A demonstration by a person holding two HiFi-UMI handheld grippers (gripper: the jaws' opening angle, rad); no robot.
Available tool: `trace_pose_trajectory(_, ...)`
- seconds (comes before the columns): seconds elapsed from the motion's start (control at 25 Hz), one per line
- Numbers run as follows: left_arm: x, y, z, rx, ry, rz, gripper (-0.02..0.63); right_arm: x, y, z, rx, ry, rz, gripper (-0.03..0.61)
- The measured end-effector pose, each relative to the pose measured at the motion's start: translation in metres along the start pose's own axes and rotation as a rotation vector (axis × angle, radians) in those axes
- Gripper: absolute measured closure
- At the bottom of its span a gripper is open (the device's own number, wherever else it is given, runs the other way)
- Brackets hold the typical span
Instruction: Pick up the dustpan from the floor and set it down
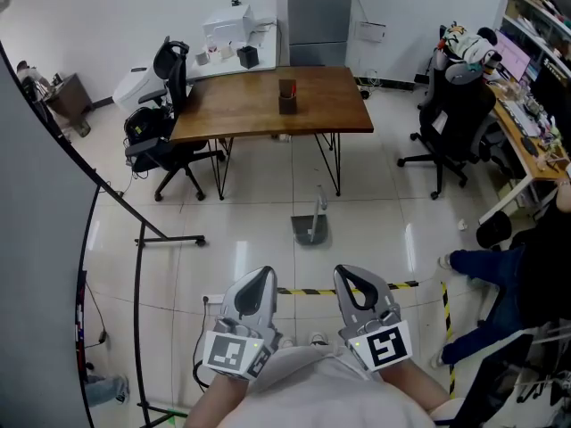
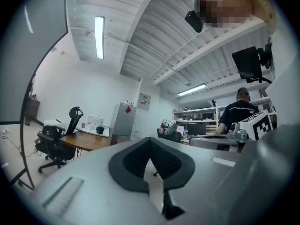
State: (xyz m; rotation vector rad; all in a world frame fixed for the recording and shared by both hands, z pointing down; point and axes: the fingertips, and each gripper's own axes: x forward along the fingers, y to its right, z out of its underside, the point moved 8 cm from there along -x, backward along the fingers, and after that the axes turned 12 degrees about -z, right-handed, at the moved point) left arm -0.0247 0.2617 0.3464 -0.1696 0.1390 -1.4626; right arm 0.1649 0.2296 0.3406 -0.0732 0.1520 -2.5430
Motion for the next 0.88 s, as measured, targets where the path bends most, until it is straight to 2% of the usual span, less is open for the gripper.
trace_pose_trajectory(0.16,0.006,0.001,-0.001,0.002,0.006,0.005,0.6,0.003,0.01,-0.003,0.001,-0.008,0.017,0.577)
trace_pose_trajectory(0.32,0.011,0.003,-0.001,0.001,0.014,0.008,0.6,0.007,0.014,-0.008,0.003,0.018,0.012,0.577)
trace_pose_trajectory(0.88,0.02,-0.007,-0.001,0.005,0.019,0.008,0.6,0.026,0.017,-0.01,-0.023,0.0,-0.007,0.577)
